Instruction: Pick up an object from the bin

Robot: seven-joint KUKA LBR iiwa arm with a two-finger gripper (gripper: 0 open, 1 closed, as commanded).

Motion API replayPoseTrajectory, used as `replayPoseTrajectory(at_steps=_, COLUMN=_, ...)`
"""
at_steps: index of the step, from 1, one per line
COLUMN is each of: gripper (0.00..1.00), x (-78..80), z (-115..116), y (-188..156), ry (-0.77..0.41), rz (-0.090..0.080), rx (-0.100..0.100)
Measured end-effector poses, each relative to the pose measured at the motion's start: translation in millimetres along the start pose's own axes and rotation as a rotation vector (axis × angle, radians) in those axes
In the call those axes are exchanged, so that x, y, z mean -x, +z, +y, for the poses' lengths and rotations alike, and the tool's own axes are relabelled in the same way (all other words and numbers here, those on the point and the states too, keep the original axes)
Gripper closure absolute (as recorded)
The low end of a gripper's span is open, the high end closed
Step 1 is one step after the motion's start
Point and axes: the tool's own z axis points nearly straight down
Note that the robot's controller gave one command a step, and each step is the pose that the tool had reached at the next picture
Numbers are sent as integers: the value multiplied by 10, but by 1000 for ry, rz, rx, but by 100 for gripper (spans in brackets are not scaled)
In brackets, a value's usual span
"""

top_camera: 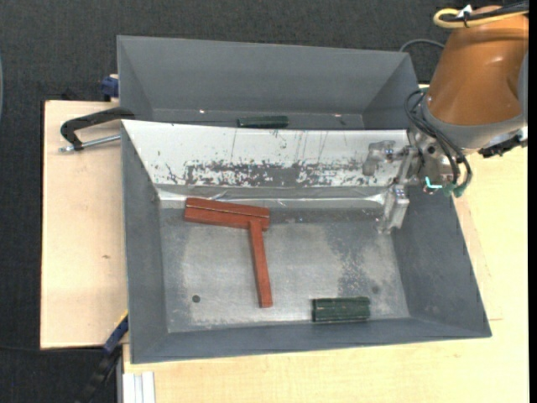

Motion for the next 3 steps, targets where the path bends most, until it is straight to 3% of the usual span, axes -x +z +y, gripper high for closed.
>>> replayPoseTrajectory(at_steps=1, gripper=0, x=15, z=2, y=-48, ry=-1, rz=-9, rx=-1)
replayPoseTrajectory(at_steps=2, gripper=0, x=-87, z=-18, y=448, ry=14, rz=-14, rx=-1)
replayPoseTrajectory(at_steps=3, gripper=0, x=-608, z=-23, y=908, ry=98, rz=-6, rx=0)
